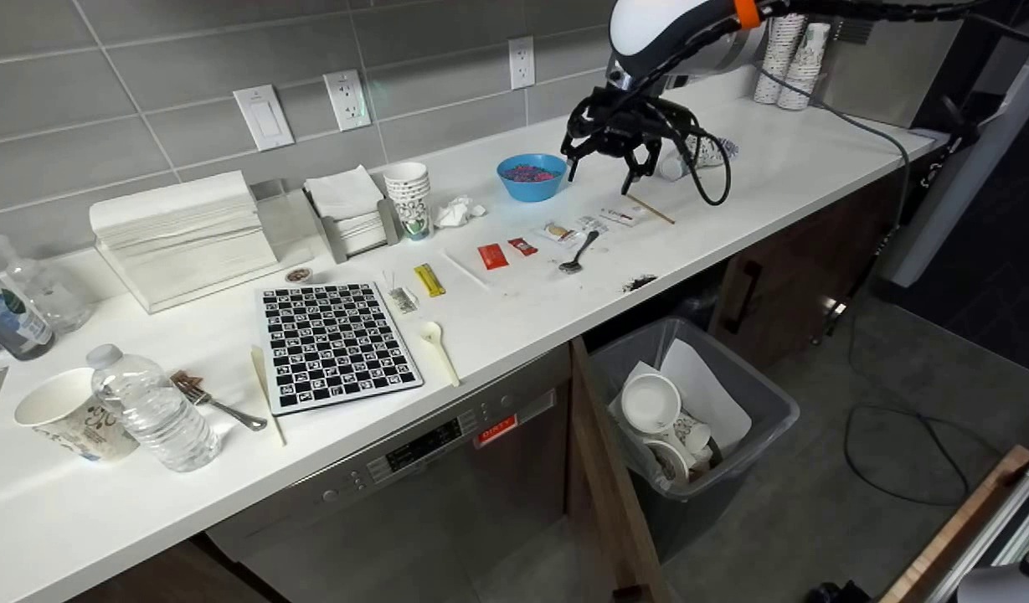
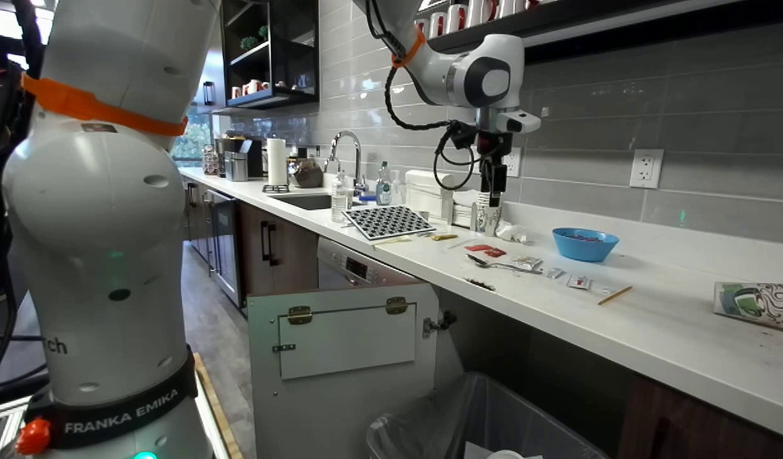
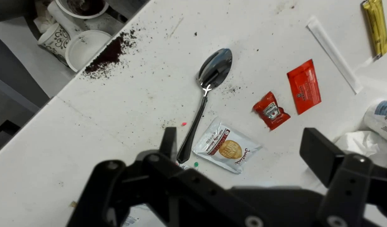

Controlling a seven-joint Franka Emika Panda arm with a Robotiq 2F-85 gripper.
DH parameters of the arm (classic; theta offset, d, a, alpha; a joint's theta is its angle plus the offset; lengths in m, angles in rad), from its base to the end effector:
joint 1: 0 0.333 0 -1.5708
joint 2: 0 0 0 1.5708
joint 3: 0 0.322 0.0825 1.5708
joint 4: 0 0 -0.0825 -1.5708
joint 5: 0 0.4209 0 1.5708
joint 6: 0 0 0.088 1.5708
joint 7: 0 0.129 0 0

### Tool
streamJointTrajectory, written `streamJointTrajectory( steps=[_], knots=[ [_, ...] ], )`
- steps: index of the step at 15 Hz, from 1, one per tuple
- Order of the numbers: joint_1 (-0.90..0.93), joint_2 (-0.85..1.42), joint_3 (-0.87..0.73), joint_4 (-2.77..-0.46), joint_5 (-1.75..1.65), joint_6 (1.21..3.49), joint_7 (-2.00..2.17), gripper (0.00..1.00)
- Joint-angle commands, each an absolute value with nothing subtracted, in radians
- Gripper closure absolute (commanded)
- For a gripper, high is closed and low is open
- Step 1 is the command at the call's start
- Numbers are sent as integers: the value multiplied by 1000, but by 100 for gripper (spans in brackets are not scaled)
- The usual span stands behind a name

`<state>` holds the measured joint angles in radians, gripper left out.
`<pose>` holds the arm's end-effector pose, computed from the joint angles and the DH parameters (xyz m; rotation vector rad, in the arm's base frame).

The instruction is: Pick up the spoon and then throw the object on it in the bin

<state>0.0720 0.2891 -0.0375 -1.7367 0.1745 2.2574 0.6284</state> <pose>0.7000 0.0336 0.4025 -2.7555 0.9843 -0.2567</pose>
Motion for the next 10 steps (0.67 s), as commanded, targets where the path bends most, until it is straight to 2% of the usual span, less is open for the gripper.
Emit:
streamJointTrajectory(
  steps=[1, 10],
  knots=[
    [89, 228, -34, -1764, 91, 2185, 613, 0],
    [92, 221, -16, -1759, 56, 2174, 588, 0]
  ],
)
